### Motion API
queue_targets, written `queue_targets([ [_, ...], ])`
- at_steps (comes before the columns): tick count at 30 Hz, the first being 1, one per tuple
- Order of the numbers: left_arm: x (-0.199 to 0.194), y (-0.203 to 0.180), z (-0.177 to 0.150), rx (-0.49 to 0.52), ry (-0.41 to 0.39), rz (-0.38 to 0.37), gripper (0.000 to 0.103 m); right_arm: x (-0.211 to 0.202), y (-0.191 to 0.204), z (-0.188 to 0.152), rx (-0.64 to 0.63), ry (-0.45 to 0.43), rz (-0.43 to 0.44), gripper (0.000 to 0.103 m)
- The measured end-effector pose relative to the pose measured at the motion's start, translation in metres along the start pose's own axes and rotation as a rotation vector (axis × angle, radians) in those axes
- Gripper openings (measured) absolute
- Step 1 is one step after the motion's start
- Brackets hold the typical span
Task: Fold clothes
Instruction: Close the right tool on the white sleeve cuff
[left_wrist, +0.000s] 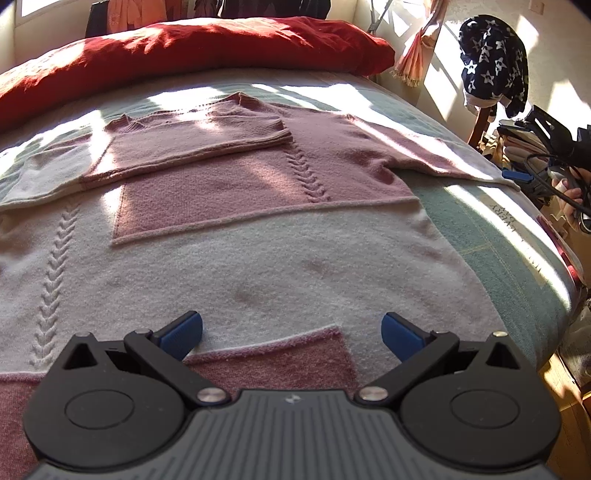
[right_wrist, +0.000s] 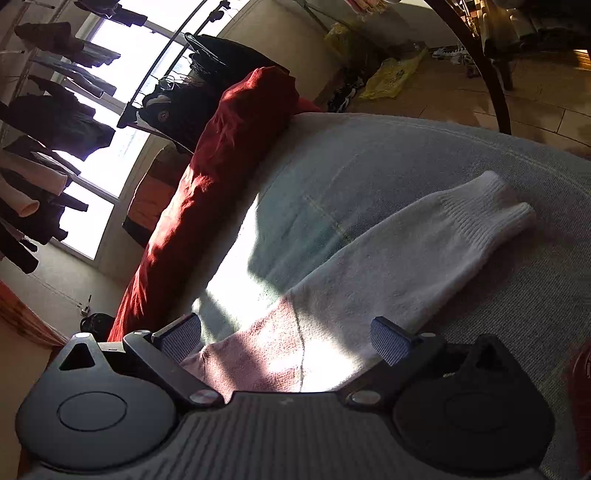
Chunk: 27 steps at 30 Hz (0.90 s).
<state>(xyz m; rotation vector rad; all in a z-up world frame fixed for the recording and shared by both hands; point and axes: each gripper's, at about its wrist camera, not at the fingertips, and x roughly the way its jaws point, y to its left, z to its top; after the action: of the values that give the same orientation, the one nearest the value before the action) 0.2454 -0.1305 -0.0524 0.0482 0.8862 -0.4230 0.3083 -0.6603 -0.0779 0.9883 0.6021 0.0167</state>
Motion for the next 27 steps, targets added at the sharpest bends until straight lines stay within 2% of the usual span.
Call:
queue_targets([
  [5, 0.003, -0.001, 0.0, -0.001, 0.005, 0.007, 0.102, -0.002, -0.019, -0.01, 0.058, 0.009, -0.047, 0.081],
  [7, 0.003, -0.002, 0.0, 0.001, 0.006, 0.008, 0.102, 0.001, -0.028, -0.01, 0.09, -0.006, -0.038, 0.076],
  [11, 0.006, -0.002, -0.001, 0.003, 0.011, 0.012, 0.102, 0.005, -0.042, -0.01, 0.147, -0.046, -0.026, 0.071],
  [15, 0.008, -0.003, 0.0, 0.005, 0.013, 0.015, 0.102, 0.014, -0.049, -0.006, 0.187, -0.113, -0.019, 0.071],
  [20, 0.009, -0.002, 0.0, 0.007, 0.014, 0.013, 0.102, 0.026, -0.053, 0.003, 0.194, -0.188, -0.022, 0.071],
  [27, 0.01, 0.0, 0.001, 0.002, 0.009, 0.01, 0.102, 0.041, -0.048, 0.012, 0.137, -0.214, -0.078, 0.067],
])
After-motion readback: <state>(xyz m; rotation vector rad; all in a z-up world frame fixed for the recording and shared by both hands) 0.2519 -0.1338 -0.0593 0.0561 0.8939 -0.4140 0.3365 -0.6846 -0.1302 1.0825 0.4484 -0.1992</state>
